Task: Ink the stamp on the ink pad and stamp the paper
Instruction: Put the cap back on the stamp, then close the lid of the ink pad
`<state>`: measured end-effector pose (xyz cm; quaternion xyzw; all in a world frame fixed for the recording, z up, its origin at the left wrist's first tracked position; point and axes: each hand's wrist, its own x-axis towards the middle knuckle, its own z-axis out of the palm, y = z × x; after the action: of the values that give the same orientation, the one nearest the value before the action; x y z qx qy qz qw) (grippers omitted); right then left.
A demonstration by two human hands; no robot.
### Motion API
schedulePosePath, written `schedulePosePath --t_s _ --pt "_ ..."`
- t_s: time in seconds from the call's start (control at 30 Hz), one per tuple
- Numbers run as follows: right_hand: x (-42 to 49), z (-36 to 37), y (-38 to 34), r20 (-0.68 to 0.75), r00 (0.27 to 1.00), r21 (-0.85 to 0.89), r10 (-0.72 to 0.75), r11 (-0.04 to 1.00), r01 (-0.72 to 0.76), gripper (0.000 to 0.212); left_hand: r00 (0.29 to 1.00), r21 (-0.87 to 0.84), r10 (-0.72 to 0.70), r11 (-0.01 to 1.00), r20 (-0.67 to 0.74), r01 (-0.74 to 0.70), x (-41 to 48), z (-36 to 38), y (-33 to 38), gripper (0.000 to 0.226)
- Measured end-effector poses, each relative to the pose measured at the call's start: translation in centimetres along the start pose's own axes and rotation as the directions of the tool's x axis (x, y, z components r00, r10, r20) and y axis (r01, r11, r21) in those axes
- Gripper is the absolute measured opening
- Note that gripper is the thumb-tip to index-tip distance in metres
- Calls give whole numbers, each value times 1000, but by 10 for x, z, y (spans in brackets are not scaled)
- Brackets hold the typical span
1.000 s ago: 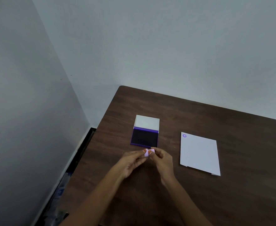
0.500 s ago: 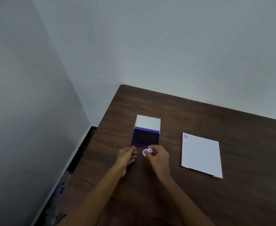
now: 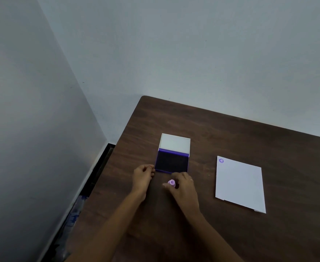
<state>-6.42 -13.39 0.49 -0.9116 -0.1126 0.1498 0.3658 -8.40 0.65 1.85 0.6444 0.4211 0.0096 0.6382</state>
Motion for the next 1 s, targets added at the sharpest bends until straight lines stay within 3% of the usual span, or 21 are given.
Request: schedulePosePath --t_s 0.1,0.2,0.3,0.5,0.73,1.0 --pt "10 -19 1 -195 972 293 128 954 -66 19 996 81 83 993 -17 -82 13 4 10 18" --pt "38 -38 -1 -195 935 504 297 848 -164 25 986 170 161 973 -33 -154 30 11 25 21" --pt "71 -47 -2 -174 915 501 364 833 -236 37 979 214 203 956 1 -199 46 23 40 30" --pt "101 -35 -9 -92 939 499 332 831 -245 43 961 283 247 920 122 -272 58 44 53 34" --pt "102 -24 -10 -93 931 436 352 855 -280 47 965 311 245 913 97 -263 58 47 55 38" --pt "102 -59 -20 -89 900 674 428 691 -262 36 966 182 201 956 166 -230 49 37 73 34"
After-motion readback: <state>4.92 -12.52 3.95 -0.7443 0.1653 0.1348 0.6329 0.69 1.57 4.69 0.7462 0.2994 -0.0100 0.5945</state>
